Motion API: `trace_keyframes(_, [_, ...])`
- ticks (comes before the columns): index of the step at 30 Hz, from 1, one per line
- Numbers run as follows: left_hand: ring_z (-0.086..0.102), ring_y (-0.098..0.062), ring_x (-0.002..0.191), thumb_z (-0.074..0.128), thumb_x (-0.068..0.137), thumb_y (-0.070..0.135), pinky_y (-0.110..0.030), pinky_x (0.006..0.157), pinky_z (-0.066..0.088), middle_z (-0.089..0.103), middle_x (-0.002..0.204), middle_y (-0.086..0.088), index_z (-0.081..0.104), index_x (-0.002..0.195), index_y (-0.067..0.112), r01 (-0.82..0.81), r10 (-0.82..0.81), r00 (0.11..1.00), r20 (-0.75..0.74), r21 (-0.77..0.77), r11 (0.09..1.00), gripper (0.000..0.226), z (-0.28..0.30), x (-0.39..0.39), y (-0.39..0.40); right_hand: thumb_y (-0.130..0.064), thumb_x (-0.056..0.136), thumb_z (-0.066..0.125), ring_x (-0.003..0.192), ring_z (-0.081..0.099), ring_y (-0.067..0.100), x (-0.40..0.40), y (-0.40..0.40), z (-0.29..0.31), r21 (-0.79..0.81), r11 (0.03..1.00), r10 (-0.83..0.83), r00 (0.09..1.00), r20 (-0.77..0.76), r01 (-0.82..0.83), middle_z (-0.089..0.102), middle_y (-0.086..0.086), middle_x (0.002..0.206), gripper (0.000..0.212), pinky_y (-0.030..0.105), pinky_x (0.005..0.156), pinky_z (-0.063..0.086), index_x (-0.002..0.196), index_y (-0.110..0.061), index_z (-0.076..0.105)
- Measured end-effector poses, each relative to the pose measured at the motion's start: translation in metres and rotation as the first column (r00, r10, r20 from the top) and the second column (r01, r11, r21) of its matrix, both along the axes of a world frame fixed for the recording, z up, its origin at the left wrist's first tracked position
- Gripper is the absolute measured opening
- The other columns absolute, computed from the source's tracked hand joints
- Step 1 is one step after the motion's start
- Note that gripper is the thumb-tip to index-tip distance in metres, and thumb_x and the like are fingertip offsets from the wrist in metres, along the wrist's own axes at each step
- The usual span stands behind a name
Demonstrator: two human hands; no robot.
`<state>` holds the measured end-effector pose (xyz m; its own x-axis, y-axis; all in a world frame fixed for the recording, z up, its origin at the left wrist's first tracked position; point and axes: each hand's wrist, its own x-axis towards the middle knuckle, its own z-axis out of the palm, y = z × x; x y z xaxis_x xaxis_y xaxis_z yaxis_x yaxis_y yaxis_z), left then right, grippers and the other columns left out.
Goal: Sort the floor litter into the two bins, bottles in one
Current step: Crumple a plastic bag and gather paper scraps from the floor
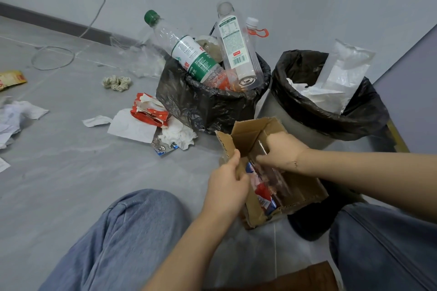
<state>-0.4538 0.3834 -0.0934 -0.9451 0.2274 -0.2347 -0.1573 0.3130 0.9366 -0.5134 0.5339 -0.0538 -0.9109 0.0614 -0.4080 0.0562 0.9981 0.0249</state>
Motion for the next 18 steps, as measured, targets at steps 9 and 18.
trace_keyframes(9, [0.045,-0.005,0.127,0.049,0.093,0.010,-0.009,0.095,0.034,0.043,0.147,0.006,0.031,0.149,0.024,0.046,-0.047,0.999,-0.023,-0.014,0.999,0.060,-0.001,0.003,0.002,-0.009,0.092,0.051,0.070,0.056,0.015,-0.010,-0.003,-0.040,0.072,0.996,0.045,0.996,0.081,-0.050,0.053,-0.001,0.071,0.021,0.022,0.062,0.048,0.073,-0.016,0.055])
trace_keyframes(18, [0.050,-0.010,0.125,0.049,0.091,0.009,-0.025,0.104,0.043,0.046,0.146,0.003,0.033,0.148,0.025,0.063,-0.063,0.998,-0.022,0.007,0.998,0.061,-0.008,-0.001,0.001,-0.019,0.076,0.078,0.088,0.069,0.023,-0.005,-0.006,-0.030,0.130,0.987,-0.136,0.907,0.398,0.092,0.063,0.011,0.111,0.062,0.034,0.075,0.060,0.128,-0.007,0.045])
